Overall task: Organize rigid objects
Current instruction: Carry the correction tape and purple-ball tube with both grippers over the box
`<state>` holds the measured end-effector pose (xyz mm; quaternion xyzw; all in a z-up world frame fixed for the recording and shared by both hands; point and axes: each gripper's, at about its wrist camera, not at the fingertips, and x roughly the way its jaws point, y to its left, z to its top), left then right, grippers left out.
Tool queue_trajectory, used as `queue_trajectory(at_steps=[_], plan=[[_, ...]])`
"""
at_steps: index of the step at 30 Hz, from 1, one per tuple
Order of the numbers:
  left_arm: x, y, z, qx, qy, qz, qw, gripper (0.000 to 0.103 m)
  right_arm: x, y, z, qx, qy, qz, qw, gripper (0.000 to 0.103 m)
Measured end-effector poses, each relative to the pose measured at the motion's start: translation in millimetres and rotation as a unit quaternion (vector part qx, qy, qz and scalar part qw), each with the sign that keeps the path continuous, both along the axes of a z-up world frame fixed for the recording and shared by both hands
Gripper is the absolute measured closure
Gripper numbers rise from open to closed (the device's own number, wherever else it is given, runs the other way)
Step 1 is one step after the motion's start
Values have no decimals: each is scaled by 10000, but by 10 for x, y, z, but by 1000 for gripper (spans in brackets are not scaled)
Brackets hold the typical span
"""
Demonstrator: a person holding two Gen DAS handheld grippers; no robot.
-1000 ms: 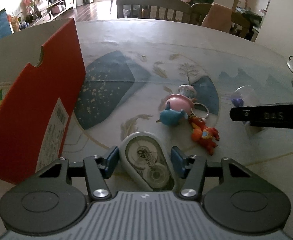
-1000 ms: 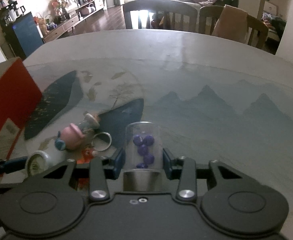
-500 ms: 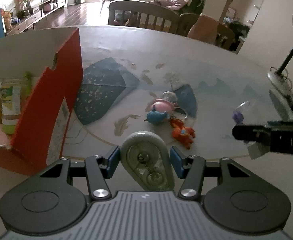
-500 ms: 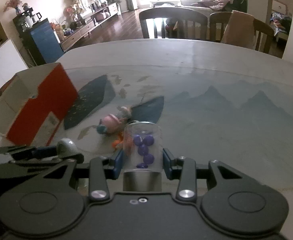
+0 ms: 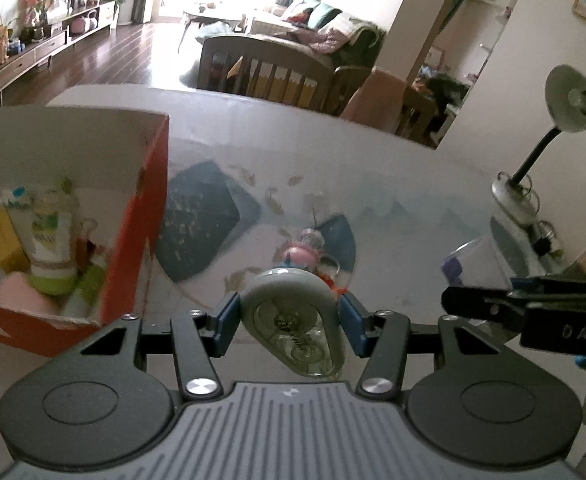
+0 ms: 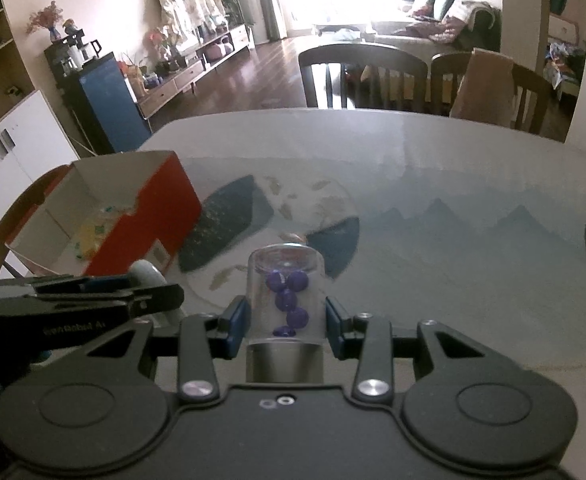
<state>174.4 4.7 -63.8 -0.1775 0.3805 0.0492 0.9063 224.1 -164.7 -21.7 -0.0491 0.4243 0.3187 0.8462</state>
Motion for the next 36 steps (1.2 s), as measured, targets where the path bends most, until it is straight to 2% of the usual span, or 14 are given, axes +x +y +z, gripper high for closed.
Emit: queue_trajectory(at_steps=[10, 19, 30, 36], plan=[[-137, 438, 429, 14, -237, -156, 9996, 49, -194, 421, 276, 105, -241, -1, 9997, 64], [-331, 1019, 747, 93, -558, -85, 9984, 49, -359, 987, 445, 167, -463, 53, 9988, 64], [-491, 1768, 853, 290, -569, 165, 9978, 49, -516, 1685, 412, 110, -553, 156, 9983, 64], [-544, 2179, 774, 443, -371, 340, 9978, 49, -529, 2042, 264, -57, -541, 224, 9983, 64]])
